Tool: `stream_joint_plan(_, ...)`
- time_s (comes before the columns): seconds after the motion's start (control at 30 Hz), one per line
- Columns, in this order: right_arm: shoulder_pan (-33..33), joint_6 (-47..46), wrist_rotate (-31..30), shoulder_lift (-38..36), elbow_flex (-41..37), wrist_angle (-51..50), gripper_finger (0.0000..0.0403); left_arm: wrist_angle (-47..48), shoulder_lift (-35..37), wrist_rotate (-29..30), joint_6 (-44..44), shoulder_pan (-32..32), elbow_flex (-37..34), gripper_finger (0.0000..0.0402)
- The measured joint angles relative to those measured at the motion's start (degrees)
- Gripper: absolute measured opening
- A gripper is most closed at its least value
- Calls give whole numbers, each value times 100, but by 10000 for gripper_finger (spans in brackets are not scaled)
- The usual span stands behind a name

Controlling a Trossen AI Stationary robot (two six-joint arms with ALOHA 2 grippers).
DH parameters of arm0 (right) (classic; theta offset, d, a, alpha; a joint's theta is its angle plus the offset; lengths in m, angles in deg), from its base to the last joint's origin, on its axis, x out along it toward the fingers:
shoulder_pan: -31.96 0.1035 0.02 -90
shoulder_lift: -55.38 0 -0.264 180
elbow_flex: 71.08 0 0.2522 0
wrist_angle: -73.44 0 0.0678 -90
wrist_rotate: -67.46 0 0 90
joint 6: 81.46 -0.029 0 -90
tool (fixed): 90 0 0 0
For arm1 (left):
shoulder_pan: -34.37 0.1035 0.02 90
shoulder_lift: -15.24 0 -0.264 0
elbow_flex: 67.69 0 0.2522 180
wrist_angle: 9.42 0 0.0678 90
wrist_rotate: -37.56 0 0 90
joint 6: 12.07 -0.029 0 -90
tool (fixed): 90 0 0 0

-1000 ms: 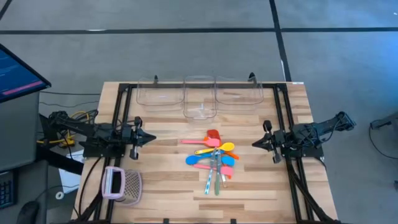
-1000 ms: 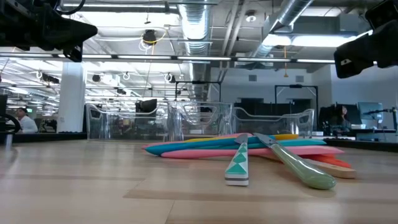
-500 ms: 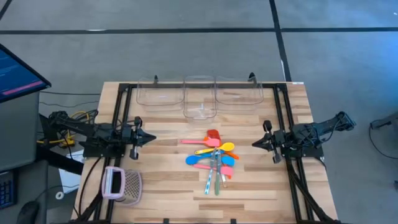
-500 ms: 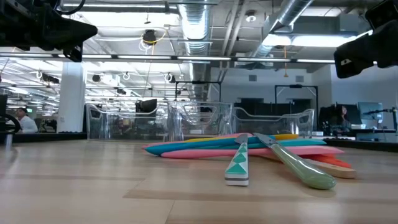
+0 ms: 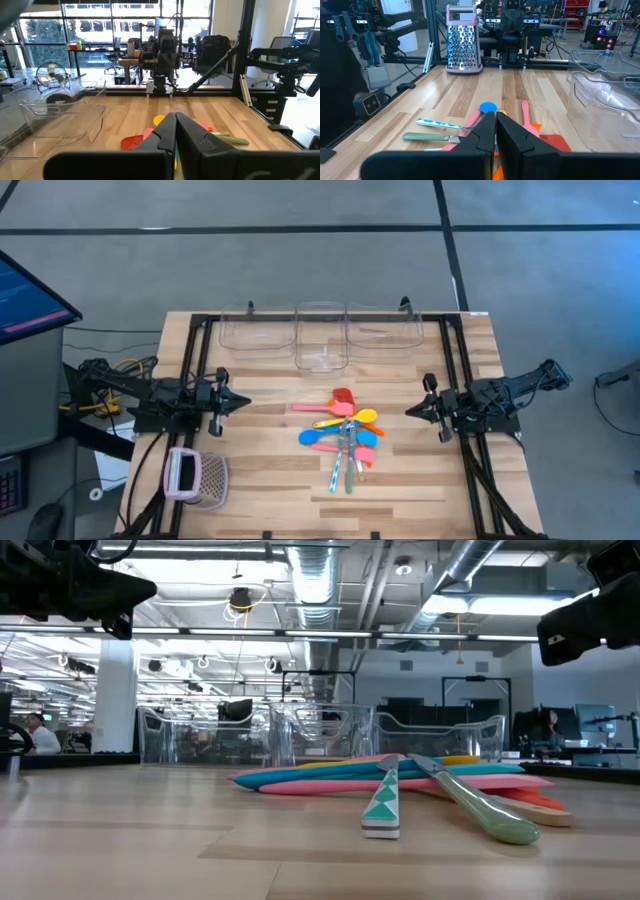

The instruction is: Pick & Place Kitchen Items

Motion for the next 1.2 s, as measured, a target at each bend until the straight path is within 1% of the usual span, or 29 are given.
stream_joint_plan(1.2,-1,3,0,0,1,2,10,-177,-2,-2,-1,0,0,2)
